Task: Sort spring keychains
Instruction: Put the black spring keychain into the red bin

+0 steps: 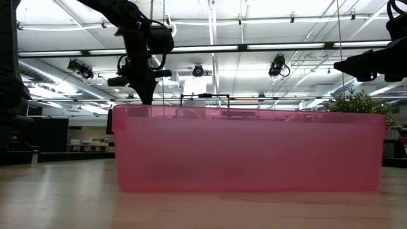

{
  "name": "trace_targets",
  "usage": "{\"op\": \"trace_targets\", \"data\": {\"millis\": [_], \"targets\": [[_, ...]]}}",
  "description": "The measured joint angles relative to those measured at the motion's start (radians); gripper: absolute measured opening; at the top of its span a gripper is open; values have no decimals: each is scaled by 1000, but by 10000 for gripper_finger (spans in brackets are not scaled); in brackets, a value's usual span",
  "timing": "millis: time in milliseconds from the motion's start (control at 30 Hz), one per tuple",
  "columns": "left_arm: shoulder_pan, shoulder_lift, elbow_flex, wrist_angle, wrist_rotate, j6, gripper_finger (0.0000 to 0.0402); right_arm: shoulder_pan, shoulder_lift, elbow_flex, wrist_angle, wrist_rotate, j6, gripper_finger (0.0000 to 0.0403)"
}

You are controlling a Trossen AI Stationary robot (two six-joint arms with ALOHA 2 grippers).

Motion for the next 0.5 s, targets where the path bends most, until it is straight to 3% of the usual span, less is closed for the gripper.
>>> {"op": "trace_targets", "data": {"millis": [500], "targets": [[-106,0,0,70,-28,-9,10,0,0,0,0,0,0,222]]}}
